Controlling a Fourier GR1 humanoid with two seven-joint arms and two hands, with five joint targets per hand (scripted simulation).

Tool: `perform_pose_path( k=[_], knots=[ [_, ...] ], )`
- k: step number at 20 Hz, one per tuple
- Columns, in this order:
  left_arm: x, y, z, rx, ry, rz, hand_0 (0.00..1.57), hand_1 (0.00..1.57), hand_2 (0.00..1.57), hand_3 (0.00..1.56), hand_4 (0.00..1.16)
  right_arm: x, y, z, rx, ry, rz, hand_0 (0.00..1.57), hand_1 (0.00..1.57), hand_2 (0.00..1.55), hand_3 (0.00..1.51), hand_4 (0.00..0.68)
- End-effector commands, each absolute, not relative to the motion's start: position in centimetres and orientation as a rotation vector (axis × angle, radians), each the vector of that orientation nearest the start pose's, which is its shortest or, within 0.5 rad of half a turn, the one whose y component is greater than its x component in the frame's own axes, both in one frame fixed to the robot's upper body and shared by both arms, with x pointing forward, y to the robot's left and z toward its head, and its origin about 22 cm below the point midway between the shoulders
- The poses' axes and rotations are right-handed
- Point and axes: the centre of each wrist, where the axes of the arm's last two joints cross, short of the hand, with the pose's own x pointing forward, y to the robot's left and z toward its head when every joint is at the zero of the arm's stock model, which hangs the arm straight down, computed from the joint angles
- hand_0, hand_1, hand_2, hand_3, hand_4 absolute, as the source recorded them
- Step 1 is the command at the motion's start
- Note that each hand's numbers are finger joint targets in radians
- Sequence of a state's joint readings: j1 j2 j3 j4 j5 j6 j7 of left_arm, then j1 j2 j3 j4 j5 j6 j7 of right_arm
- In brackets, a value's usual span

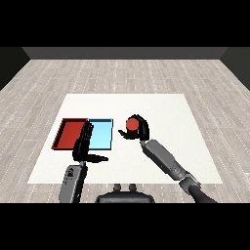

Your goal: Pick the red can and put it in the red box

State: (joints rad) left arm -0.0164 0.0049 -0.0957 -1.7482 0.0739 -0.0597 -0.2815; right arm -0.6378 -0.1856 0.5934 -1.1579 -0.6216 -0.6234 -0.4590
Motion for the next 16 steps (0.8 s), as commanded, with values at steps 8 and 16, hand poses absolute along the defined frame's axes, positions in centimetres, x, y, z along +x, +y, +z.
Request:
perform_pose_path(
  k=[8, 16],
  knots=[
    [24.7, 14.2, 5.2, -0.216, -1.953, -0.166, 0.00, 0.00, 0.00, 0.00, 0.00, 30.9, -11.2, 8.5, 0.123, -2.025, -0.033, 1.43, 1.43, 1.41, 1.39, 0.629],
    [27.0, 12.5, 3.2, -0.230, -1.875, -0.190, 0.00, 0.00, 0.00, 0.00, 0.00, 30.0, -9.7, 8.1, 0.162, -2.080, -0.007, 1.44, 1.44, 1.43, 1.40, 0.616]
  ],
)
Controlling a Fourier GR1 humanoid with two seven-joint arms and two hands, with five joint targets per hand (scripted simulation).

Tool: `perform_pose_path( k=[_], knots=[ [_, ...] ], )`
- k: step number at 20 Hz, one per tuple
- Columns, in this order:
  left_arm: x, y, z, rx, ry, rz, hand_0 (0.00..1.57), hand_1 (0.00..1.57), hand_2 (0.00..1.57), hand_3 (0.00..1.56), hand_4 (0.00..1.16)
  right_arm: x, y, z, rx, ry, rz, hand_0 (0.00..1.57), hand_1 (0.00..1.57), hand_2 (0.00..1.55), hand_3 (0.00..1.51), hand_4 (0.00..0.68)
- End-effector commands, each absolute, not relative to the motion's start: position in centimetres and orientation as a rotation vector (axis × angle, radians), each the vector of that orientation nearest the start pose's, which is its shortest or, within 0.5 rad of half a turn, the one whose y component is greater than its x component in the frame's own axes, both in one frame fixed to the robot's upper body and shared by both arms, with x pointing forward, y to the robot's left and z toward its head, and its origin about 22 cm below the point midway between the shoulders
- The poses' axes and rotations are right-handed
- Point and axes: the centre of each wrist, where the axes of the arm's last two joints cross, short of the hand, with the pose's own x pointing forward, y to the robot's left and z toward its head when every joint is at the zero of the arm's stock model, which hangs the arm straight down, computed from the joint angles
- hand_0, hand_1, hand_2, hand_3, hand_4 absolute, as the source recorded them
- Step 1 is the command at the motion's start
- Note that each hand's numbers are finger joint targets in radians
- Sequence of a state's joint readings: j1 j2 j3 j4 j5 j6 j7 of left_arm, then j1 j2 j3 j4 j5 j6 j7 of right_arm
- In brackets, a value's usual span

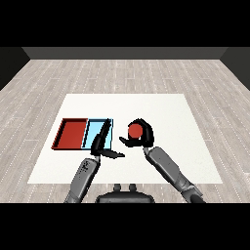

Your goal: Pick the red can and put it in the red box

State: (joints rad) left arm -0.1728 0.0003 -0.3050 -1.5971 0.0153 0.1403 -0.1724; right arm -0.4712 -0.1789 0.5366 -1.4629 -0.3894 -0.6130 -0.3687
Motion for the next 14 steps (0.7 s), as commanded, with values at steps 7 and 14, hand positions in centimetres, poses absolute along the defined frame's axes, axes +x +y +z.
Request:
perform_pose_path(
  k=[7, 14],
  knots=[
    [27.5, 12.1, 3.4, -0.251, -1.824, -0.200, 0.00, 0.00, 0.00, 0.00, 0.00, 30.2, -9.2, 8.9, 0.217, -2.092, 0.005, 1.46, 1.46, 1.44, 1.39, 0.656],
    [27.3, 10.7, 1.2, -0.262, -1.792, -0.160, 0.00, 0.00, 0.00, 0.00, 0.00, 29.4, -9.6, 8.8, 0.187, -2.122, 0.016, 1.46, 1.46, 1.43, 1.38, 0.654]
  ],
)
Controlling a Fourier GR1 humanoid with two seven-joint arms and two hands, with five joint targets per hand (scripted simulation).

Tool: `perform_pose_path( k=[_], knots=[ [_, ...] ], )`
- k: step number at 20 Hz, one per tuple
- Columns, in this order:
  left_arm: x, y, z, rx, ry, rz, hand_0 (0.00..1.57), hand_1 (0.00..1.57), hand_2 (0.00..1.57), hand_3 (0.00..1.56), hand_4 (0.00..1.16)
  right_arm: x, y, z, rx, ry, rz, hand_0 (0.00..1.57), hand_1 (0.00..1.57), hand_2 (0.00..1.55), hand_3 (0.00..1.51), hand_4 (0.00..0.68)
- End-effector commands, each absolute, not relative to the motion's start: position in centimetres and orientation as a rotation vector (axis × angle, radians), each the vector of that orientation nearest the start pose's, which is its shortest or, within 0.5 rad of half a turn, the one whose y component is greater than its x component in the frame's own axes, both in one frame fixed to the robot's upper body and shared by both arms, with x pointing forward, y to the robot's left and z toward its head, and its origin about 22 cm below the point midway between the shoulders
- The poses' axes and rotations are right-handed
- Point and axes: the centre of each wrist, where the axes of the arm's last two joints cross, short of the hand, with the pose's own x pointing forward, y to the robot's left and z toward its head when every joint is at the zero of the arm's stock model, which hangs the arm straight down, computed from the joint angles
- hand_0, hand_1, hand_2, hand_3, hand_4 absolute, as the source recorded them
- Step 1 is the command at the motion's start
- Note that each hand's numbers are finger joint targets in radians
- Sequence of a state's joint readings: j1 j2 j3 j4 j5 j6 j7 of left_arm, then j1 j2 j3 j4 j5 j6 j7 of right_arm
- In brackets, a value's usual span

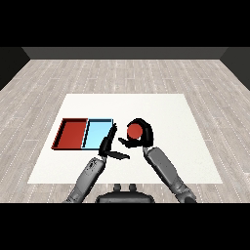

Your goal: Pick the red can and put it in the red box

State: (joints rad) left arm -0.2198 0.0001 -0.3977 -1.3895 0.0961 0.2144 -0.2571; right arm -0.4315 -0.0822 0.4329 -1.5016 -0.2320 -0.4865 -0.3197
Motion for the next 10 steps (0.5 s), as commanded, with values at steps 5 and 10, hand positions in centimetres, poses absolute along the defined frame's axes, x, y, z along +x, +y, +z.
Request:
perform_pose_path(
  k=[5, 10],
  knots=[
    [25.9, 9.1, -0.3, -0.294, -1.783, -0.169, 0.00, 0.00, 0.00, 0.00, 0.00, 29.0, -10.4, 7.1, 0.249, -2.115, 0.039, 1.47, 1.47, 1.44, 1.39, 0.675],
    [28.4, 8.7, 0.4, -0.304, -1.791, -0.161, 0.00, 0.00, 0.00, 0.00, 0.00, 28.5, -6.8, 7.4, 0.283, -2.134, 0.013, 1.44, 1.44, 1.43, 1.40, 0.658]
  ],
)
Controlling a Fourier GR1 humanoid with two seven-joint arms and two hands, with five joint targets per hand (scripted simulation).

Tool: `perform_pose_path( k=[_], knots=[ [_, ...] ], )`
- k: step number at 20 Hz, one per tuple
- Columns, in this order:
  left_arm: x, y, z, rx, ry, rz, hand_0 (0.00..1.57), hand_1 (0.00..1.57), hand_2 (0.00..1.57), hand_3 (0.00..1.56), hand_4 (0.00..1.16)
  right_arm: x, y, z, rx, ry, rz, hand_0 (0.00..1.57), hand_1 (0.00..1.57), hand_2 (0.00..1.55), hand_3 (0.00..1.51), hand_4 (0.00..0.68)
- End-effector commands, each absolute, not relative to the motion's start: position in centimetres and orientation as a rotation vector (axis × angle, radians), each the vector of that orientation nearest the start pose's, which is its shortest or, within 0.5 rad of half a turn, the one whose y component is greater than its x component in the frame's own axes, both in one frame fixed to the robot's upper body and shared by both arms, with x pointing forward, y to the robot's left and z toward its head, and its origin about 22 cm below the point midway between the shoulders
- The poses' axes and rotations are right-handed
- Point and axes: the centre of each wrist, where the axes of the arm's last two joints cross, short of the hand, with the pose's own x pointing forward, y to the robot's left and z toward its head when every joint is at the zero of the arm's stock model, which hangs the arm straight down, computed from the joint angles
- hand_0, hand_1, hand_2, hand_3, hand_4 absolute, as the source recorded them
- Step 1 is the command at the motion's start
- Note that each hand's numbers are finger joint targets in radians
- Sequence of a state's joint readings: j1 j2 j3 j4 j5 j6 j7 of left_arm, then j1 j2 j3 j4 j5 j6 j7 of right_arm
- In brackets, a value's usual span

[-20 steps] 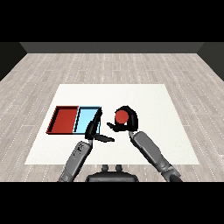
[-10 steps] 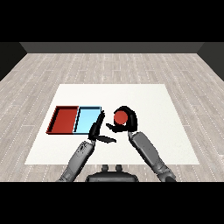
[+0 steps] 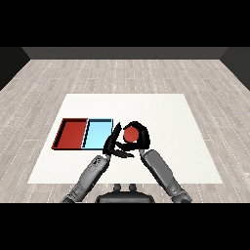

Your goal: Pick the red can and put it in the red box

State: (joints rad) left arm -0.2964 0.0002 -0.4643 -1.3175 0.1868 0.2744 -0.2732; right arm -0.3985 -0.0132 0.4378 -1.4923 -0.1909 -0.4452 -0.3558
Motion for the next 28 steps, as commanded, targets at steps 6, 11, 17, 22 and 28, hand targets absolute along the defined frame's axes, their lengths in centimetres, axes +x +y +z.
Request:
perform_pose_path(
  k=[6, 11, 17, 22, 28],
  knots=[
    [26.6, 8.9, 0.9, -0.330, -1.771, -0.168, 0.00, 0.00, 0.00, 0.00, 0.00, 25.9, -6.4, 7.4, 0.330, -2.081, -0.012, 1.51, 1.51, 1.46, 1.42, 0.660],
    [28.1, 6.8, -1.0, -0.328, -1.774, -0.183, 0.00, 0.00, 0.00, 0.00, 0.00, 28.2, -6.7, 7.3, 0.363, -2.098, -0.031, 1.53, 1.53, 1.46, 1.42, 0.659],
    [27.0, 6.7, 0.8, -0.405, -1.747, -0.147, 0.00, 0.00, 0.00, 0.00, 0.00, 27.4, -6.1, 7.9, 0.345, -2.096, 0.014, 1.51, 1.51, 1.46, 1.41, 0.639],
    [28.5, 7.5, 1.1, -0.253, -1.729, 0.050, 1.45, 1.45, 1.48, 1.42, 1.11, 27.4, -5.3, 8.0, 0.353, -2.081, 0.004, 1.56, 1.56, 1.47, 1.40, 0.654],
    [28.3, 7.6, 0.4, -0.186, -1.731, -0.004, 1.57, 1.57, 1.56, 1.48, 1.12, 28.3, -5.1, 7.5, 0.336, -2.095, -0.015, 1.49, 1.49, 1.44, 1.39, 0.651]
  ],
)
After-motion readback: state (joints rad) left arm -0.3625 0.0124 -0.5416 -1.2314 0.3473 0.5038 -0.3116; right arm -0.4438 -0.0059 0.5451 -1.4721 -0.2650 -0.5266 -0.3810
